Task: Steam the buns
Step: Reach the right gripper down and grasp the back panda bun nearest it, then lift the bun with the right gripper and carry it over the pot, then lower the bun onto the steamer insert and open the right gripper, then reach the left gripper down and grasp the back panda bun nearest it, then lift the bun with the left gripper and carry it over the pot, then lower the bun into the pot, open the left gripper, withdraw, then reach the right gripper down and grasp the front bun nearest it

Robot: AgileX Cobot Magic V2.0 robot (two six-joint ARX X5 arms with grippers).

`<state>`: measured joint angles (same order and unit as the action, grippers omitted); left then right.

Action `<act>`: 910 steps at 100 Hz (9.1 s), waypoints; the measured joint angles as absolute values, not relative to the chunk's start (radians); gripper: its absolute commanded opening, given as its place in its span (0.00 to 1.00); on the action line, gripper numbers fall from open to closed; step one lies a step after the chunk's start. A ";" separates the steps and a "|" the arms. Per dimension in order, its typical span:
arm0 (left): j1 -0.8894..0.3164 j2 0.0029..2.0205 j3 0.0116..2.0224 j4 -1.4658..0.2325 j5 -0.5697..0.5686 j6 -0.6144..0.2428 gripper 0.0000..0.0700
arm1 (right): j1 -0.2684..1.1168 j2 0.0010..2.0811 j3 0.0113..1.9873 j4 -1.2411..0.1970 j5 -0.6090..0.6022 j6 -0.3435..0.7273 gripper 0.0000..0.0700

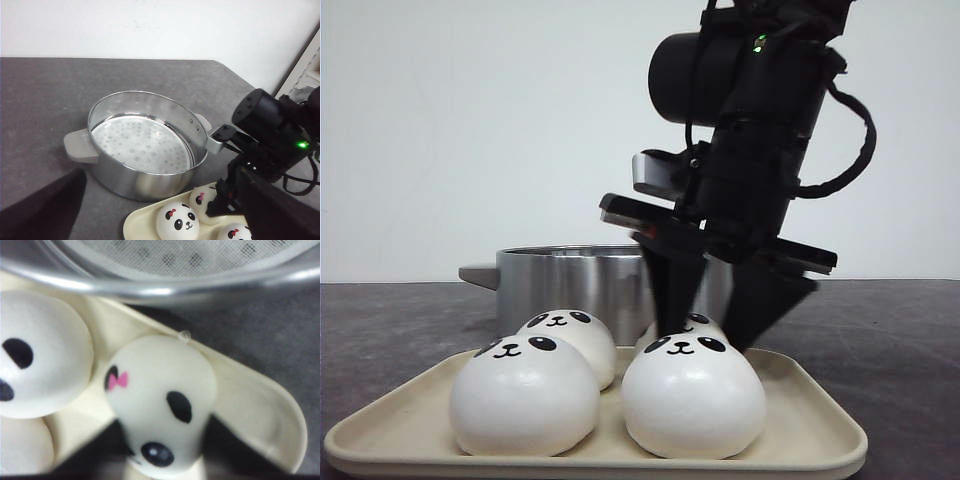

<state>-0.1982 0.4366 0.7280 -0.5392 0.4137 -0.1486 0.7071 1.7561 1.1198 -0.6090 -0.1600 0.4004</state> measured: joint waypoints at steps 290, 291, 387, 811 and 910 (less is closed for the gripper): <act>-0.367 0.669 0.728 -0.664 0.379 -0.150 0.93 | 0.745 1.459 1.870 -0.770 0.031 0.144 0.01; -0.375 0.678 0.728 -0.662 0.375 -0.150 0.93 | 0.750 1.447 1.870 -0.775 0.034 0.143 0.01; -0.691 1.528 1.016 -0.487 0.150 -0.359 0.91 | 0.890 1.100 1.866 -1.089 0.270 0.185 0.01; -0.681 1.232 1.626 -0.749 0.017 -0.303 0.66 | 0.890 1.194 1.006 -0.824 -0.007 0.439 0.47; -0.725 0.992 1.626 -0.918 -0.056 -0.336 0.66 | 0.903 1.574 1.001 -0.670 -0.130 0.469 0.22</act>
<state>-0.7250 0.9924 1.6260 -0.9184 -0.0563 -0.3363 0.9028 1.5738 1.0012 -0.6704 -0.1303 0.4694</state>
